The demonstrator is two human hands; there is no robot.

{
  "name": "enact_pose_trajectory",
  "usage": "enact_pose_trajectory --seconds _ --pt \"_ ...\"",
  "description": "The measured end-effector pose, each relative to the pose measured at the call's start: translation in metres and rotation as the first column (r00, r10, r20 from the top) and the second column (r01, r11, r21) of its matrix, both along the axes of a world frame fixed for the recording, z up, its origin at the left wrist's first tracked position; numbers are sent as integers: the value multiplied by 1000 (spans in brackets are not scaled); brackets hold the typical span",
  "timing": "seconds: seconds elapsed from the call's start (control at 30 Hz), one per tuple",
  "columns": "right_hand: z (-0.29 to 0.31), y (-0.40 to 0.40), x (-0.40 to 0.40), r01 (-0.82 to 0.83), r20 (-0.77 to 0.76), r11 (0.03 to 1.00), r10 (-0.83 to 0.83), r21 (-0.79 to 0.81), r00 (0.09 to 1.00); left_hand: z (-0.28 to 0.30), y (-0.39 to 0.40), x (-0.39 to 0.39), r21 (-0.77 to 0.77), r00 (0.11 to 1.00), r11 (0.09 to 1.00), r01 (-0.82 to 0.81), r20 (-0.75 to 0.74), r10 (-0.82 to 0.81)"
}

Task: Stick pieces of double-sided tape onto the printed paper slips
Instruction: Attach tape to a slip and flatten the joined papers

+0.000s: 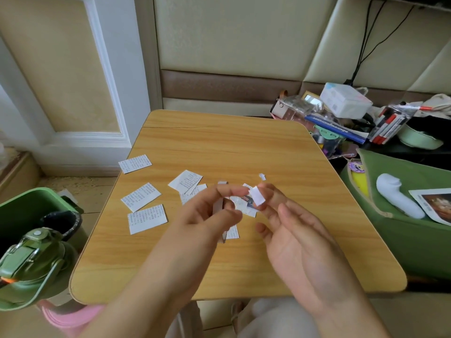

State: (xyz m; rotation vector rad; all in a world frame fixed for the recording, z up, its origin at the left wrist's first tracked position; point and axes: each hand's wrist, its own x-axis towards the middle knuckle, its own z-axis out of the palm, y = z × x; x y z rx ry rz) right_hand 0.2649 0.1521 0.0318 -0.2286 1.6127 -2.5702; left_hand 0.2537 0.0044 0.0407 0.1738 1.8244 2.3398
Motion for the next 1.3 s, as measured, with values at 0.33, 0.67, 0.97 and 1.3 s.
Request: enact_pose_trajectory --seconds 0.33,0.67,0.97,1.3 --pt "-1 -5 4 15 -71 998 -10 66 997 1 3 4 217 988 976 11 151 -45" --pt "-10 2 2 325 -371 785 -130 528 919 0 -6 2 293 958 948 121 216 -189" --pt "-12 4 1 535 -539 547 -172 644 825 1 -7 3 289 949 942 171 209 -237" --pt "-15 5 -2 724 -727 250 -98 643 680 3 -8 4 289 952 939 189 179 -247"
